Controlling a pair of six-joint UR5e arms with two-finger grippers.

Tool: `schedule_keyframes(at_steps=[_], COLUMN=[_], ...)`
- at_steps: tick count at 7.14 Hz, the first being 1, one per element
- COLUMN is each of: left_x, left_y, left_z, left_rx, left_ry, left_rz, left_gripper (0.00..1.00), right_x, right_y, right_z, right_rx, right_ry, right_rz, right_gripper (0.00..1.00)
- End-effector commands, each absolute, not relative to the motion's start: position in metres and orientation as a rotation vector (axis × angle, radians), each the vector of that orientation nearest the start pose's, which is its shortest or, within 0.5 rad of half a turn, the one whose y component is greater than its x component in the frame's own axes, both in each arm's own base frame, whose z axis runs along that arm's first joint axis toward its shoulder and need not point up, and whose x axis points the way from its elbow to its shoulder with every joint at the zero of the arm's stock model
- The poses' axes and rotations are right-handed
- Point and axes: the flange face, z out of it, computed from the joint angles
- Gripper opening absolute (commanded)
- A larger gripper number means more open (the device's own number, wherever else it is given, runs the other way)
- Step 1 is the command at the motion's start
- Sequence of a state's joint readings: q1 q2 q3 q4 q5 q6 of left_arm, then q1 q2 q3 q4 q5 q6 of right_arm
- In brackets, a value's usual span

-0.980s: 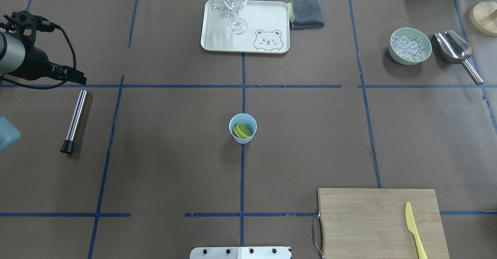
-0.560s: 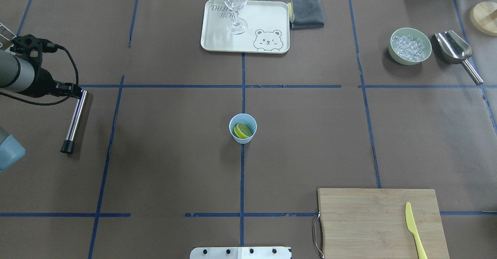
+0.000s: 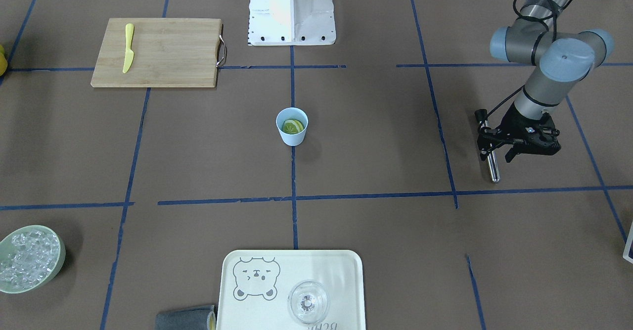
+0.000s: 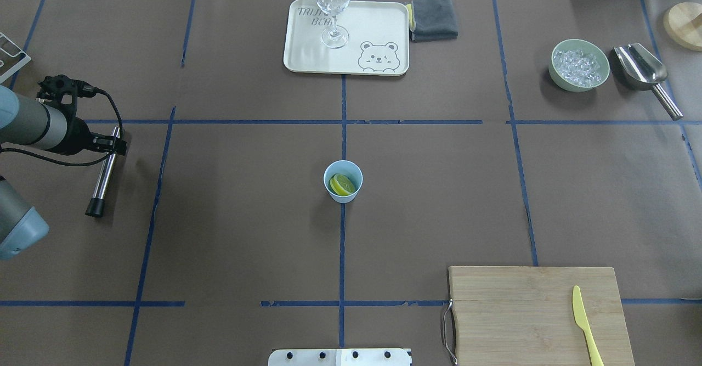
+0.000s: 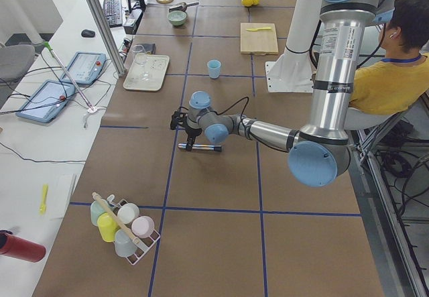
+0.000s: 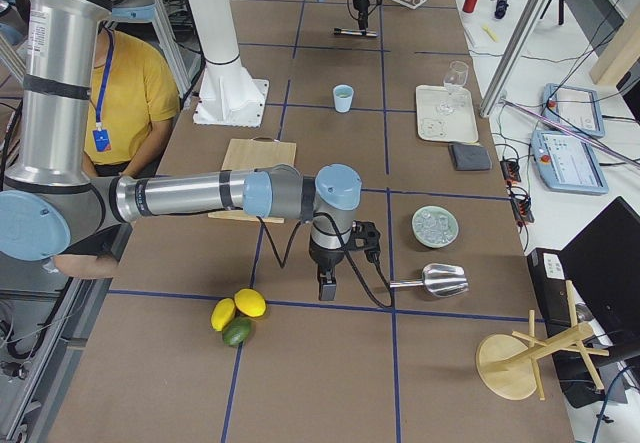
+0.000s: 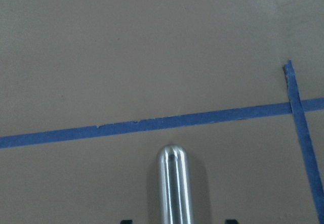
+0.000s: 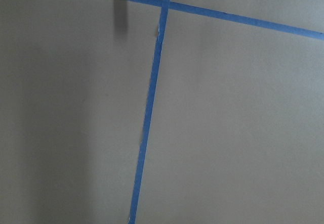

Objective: Squeeze lemon into cup
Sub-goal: 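Lift the muddler upright with the left gripper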

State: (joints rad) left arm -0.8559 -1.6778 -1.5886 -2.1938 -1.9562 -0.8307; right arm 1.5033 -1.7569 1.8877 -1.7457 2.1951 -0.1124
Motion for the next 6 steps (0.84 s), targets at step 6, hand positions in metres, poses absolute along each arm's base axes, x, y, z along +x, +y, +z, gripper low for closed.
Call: schedule_keyframes(at_steps=[6], left_x=[0.3085], left_y=[-0.4907], left_z=[0.5451], left_rx=[0.261], left_ry=[0.765], left_rz=[0.041], left_gripper=[0.34], right_x=[0.0485], right_y=[-0.4078], right_z=[0.6163], right_rx=[-0.032], right_ry=[-0.623], right_rz=[-0.16], right_gripper=[1.0])
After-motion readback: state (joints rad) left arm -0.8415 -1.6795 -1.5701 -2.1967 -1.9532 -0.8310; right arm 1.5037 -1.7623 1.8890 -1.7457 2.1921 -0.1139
